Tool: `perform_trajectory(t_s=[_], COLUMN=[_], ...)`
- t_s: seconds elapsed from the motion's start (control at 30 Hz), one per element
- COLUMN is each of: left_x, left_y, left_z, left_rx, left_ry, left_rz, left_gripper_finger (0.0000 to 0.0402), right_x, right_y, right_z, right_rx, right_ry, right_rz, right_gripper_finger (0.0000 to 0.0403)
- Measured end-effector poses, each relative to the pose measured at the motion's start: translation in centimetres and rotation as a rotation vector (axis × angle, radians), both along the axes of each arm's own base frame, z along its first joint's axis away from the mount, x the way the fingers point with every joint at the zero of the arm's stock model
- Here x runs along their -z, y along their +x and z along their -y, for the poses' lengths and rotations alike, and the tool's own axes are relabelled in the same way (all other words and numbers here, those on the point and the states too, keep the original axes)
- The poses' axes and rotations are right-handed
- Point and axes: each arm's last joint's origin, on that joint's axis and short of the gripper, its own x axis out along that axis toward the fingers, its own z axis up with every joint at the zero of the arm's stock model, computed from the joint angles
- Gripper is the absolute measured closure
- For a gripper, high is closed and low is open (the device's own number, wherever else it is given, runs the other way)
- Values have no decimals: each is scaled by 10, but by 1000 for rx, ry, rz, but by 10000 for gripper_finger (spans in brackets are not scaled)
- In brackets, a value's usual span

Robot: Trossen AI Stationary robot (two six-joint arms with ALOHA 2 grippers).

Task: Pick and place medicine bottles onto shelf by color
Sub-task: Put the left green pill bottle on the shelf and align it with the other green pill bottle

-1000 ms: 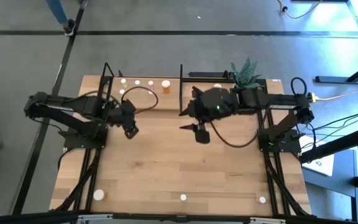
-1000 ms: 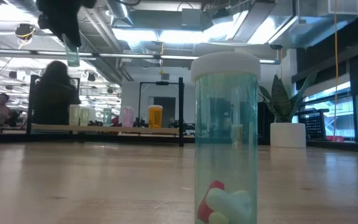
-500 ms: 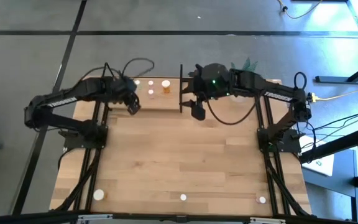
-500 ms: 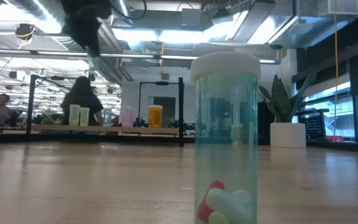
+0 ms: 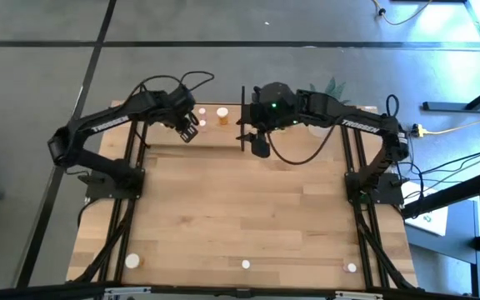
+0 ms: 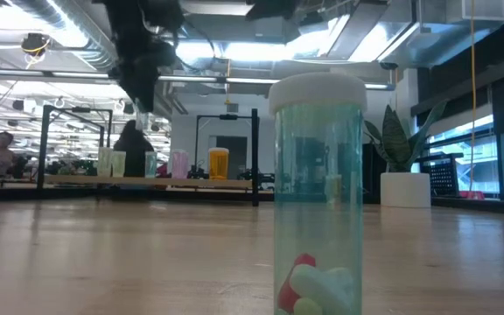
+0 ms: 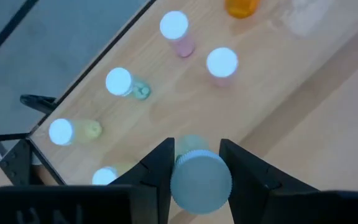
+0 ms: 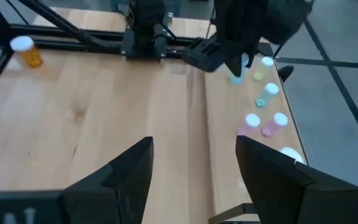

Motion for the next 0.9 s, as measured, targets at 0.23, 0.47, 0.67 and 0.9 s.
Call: perform_trajectory(t_s=[0.23,0.47,0.67,0.9], left_x=[21,35,45,53], left_y=[12,20,17,3], left_z=[-17,-30,-30,-20], left_rx=[-43,-86,-118,-136], left_ry=[-45,-63,-80,-61], left_rz=[-52,-64,-81,-48], left_gripper_finger=[292,292,292,292], right_x=[9,8,8,8], right_y=[6,6,6,6], right_z=[5,5,5,5], right_rx=[-46,-47,-46,-44], right_ry=[-57,-59,-59,-59], right_rz=[-29,-26,-29,-29], right_gripper_finger=[172,172,172,172])
